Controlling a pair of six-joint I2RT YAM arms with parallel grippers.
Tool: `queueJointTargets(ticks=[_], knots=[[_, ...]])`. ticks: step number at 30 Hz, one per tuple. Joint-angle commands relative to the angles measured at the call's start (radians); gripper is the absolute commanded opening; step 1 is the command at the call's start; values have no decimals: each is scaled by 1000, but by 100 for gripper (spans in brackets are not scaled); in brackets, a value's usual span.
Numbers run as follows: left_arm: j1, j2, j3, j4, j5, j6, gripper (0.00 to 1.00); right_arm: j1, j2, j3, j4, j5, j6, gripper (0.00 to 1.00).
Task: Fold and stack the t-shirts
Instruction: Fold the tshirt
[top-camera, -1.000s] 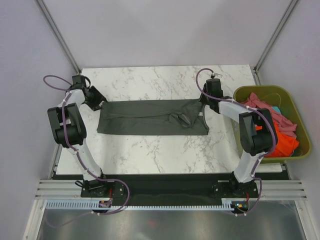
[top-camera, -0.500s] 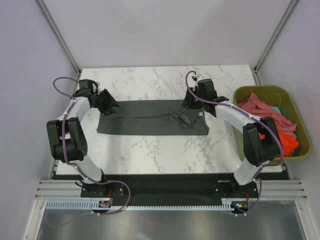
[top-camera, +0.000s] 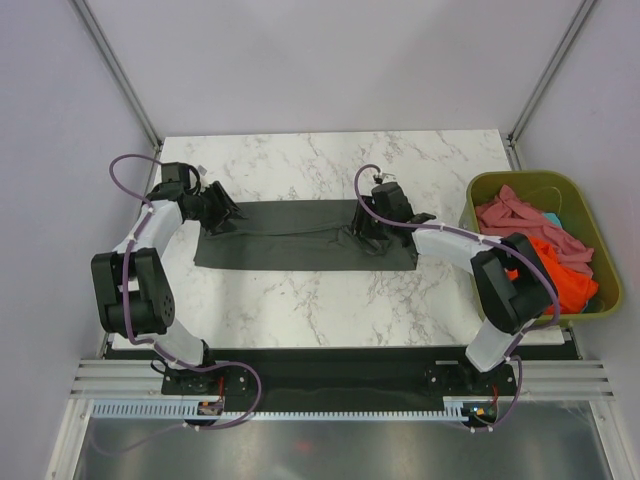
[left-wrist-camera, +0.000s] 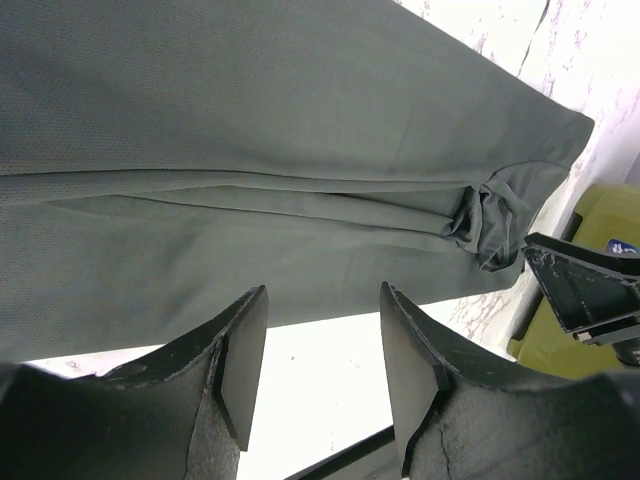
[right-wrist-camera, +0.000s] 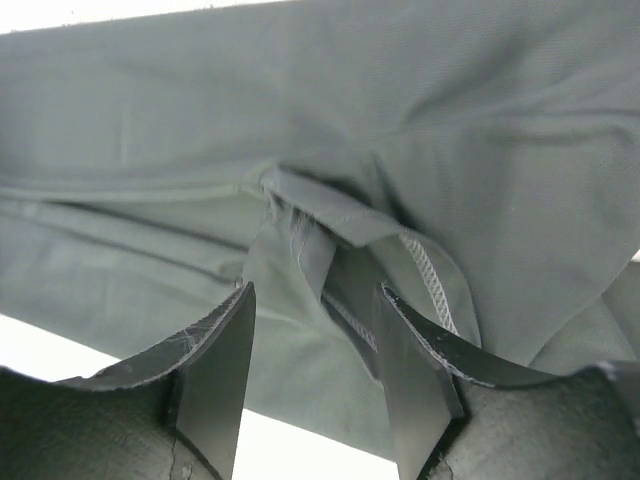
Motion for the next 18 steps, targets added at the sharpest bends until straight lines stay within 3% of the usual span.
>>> queueJointTargets(ticks=[1, 18], knots=[[-1, -27, 6, 19, 24, 35, 56, 8, 17, -6, 88, 66, 48, 59], [-3, -32, 7, 25, 7, 30, 55, 11, 115, -6, 220, 18, 85, 60]])
